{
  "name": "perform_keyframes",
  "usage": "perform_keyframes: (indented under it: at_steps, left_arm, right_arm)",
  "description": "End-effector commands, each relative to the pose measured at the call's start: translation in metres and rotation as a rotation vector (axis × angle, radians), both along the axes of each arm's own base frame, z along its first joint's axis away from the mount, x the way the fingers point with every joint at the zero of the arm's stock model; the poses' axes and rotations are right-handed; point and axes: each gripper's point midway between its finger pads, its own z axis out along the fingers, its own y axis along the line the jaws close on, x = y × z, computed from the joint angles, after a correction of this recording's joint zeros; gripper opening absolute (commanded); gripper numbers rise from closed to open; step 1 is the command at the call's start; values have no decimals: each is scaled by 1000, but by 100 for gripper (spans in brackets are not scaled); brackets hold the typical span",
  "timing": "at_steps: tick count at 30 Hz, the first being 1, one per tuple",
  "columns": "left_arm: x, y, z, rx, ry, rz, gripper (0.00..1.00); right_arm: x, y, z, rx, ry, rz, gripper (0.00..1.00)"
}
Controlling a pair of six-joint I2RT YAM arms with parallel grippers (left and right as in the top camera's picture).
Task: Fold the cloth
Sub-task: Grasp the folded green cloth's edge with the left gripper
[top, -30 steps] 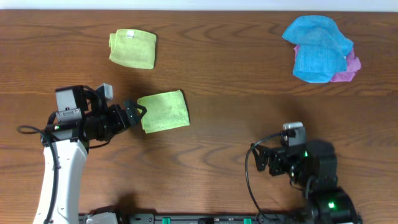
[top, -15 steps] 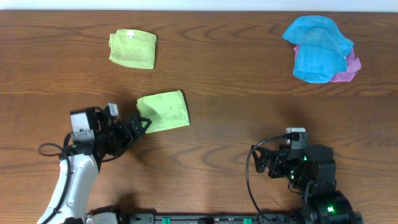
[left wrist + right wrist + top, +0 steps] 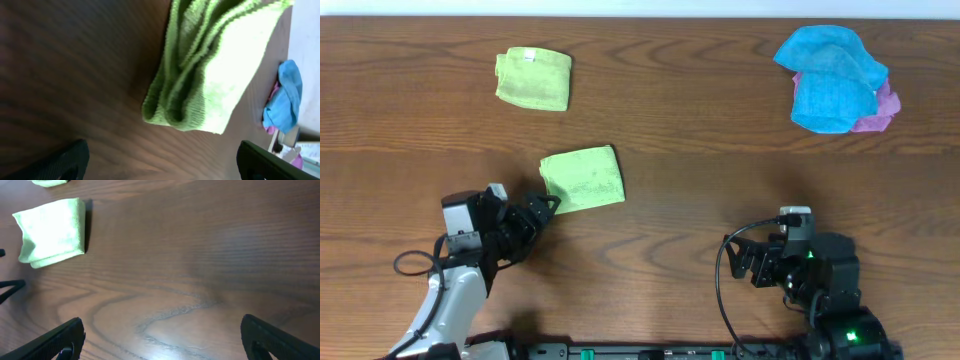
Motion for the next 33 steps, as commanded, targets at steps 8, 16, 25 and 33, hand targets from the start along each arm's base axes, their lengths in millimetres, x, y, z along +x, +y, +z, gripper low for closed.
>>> perform_keyframes:
  at_steps: [8, 16, 25, 33]
  left_arm:
    - [4, -2, -21, -6, 51, 16, 95]
    - [17, -14, -30, -27, 41, 8, 95]
    - [24, -15, -46, -11, 46, 22, 95]
    - [24, -24, -66, -10, 67, -11, 95]
  right_arm:
    - [0, -1, -1, 12, 6, -15, 99]
    - [0, -1, -1, 13, 7, -15, 99]
    - [0, -1, -1, 12, 6, -14, 99]
    - [0, -1, -1, 12, 6, -14, 99]
